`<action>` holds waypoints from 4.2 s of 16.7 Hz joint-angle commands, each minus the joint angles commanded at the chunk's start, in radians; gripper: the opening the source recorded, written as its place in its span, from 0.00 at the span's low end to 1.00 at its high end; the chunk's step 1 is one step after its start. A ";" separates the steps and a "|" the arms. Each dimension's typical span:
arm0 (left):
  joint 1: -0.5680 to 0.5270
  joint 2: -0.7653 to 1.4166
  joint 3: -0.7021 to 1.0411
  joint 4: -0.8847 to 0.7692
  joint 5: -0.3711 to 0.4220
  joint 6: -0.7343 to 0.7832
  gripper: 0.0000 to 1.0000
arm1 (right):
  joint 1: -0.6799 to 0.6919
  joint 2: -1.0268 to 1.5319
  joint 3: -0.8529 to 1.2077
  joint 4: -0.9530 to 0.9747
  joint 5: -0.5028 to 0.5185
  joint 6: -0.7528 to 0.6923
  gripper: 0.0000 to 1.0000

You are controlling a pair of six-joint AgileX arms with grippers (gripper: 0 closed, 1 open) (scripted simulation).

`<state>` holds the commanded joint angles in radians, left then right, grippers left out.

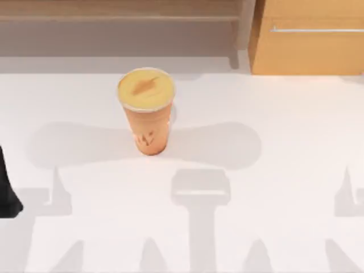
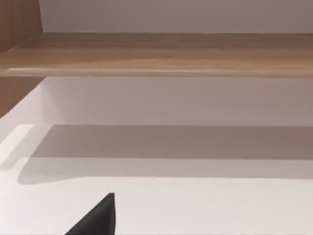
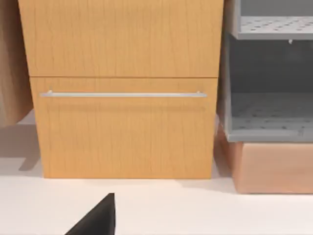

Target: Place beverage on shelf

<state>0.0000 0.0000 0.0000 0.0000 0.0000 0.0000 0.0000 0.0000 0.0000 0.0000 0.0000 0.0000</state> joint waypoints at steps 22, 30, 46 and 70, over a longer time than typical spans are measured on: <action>-0.738 1.585 0.369 1.158 -0.739 -0.103 1.00 | 0.000 0.000 0.000 0.000 0.000 0.000 1.00; -0.935 1.994 0.430 1.425 -0.882 -0.113 1.00 | 0.000 0.000 0.000 0.000 0.000 0.000 1.00; -0.742 2.132 0.662 1.351 -0.687 -0.078 1.00 | 0.000 0.000 0.000 0.000 0.000 0.000 1.00; -0.740 2.132 0.664 1.350 -0.686 -0.078 0.00 | 0.000 0.000 0.000 0.000 0.000 0.000 1.00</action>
<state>-0.7405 2.1324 0.6637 1.3503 -0.6863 -0.0778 0.0000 0.0000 0.0000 0.0000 0.0000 0.0000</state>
